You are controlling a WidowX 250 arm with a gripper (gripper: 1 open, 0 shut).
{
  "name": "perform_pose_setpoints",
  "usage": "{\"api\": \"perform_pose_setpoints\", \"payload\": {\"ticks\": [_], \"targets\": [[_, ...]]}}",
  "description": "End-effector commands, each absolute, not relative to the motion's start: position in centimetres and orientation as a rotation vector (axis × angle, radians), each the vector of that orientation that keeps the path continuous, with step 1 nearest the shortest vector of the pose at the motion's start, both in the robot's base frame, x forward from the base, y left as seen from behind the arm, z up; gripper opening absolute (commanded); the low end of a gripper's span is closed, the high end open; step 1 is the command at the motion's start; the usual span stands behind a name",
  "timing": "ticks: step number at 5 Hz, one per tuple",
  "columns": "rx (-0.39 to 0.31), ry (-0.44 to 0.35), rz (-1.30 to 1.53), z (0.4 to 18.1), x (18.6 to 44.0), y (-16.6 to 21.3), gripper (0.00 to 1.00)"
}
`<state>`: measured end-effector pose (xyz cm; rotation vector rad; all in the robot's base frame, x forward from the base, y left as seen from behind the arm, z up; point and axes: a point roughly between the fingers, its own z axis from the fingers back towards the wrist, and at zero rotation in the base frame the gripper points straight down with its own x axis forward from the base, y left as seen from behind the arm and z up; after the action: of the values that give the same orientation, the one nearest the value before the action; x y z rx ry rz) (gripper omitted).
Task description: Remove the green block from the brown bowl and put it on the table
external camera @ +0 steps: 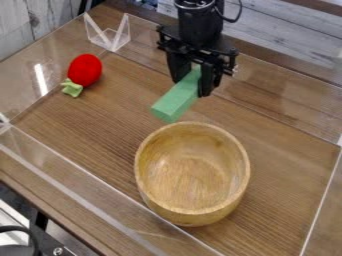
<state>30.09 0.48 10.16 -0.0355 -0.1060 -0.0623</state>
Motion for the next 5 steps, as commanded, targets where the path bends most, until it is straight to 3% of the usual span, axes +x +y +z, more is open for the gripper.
{"api": "perform_pose_setpoints", "payload": {"ticks": [1,3,5], "targets": [[-0.028,-0.165,-0.06,12.6,29.7,1.1,0.0],[-0.026,-0.161,0.001,15.0,29.8,1.9,0.0],[-0.035,-0.154,-0.064,13.0,29.7,3.4,0.0]]}}
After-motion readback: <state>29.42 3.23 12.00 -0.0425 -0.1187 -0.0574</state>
